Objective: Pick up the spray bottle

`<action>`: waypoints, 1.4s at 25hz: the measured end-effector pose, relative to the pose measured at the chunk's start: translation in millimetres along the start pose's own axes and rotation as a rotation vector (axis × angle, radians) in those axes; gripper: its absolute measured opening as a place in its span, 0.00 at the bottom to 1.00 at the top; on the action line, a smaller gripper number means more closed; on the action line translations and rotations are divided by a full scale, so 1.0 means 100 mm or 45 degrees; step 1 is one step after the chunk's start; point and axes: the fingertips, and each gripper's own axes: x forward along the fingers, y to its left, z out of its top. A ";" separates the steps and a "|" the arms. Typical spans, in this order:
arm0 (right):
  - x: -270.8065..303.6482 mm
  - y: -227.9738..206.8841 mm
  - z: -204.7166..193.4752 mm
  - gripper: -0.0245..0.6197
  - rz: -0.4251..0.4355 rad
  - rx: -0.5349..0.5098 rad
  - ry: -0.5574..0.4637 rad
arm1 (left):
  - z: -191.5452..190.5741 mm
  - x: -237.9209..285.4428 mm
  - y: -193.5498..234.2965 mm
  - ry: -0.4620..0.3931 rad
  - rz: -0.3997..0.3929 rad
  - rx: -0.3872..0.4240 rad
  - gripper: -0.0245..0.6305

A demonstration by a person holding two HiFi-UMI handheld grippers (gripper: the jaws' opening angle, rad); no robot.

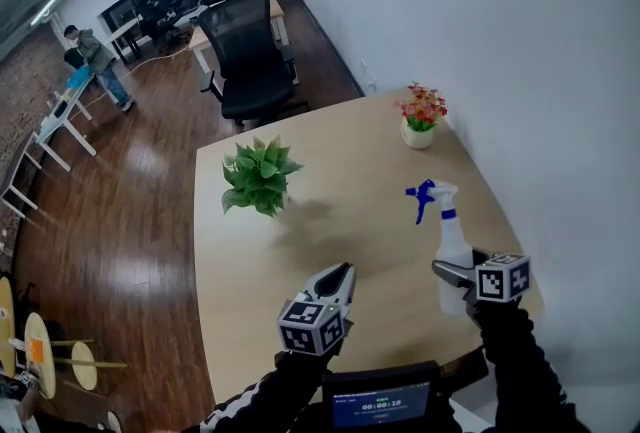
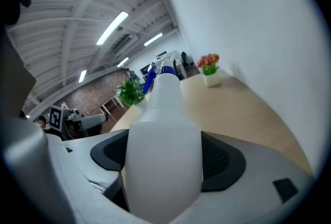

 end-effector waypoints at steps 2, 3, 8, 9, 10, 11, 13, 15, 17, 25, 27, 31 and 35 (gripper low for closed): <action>-0.18 0.24 0.26 0.63 0.026 -0.027 -0.141 | 0.10 -0.14 -0.04 -0.052 -0.022 0.019 0.06; -0.27 0.35 0.37 0.63 0.033 -0.047 -0.201 | 0.15 -0.21 -0.06 -0.078 -0.030 0.026 0.05; -0.83 0.81 0.73 0.63 0.018 -0.200 -0.492 | 0.37 -0.61 -0.25 -0.184 -0.055 0.025 0.04; -0.97 0.87 0.78 0.63 -0.002 -0.226 -0.560 | 0.40 -0.70 -0.31 -0.198 -0.059 0.022 0.04; -1.10 0.92 0.82 0.63 -0.020 -0.248 -0.617 | 0.43 -0.78 -0.35 -0.211 -0.058 0.023 0.04; -1.18 0.96 0.84 0.63 -0.033 -0.265 -0.661 | 0.45 -0.85 -0.37 -0.223 -0.054 0.028 0.04; -1.27 1.01 0.86 0.63 -0.047 -0.293 -0.715 | 0.49 -0.94 -0.36 -0.249 -0.043 0.045 0.04; -1.29 1.03 0.87 0.63 -0.055 -0.314 -0.746 | 0.52 -0.97 -0.29 -0.280 -0.033 0.049 0.04; -1.28 1.04 0.89 0.63 -0.055 -0.326 -0.772 | 0.55 -0.99 -0.23 -0.308 -0.036 0.051 0.04; -1.33 1.06 0.89 0.63 -0.067 -0.365 -0.807 | 0.73 -1.05 -0.23 -0.385 -0.025 0.116 0.04; -1.37 1.07 0.88 0.63 -0.069 -0.366 -0.809 | 0.75 -1.08 -0.26 -0.393 -0.017 0.123 0.04; -1.46 1.14 0.86 0.63 -0.064 -0.388 -0.811 | 0.75 -1.13 -0.32 -0.398 -0.025 0.115 0.04; -1.48 1.13 0.87 0.63 -0.072 -0.387 -0.821 | 0.77 -1.12 -0.36 -0.402 -0.032 0.114 0.04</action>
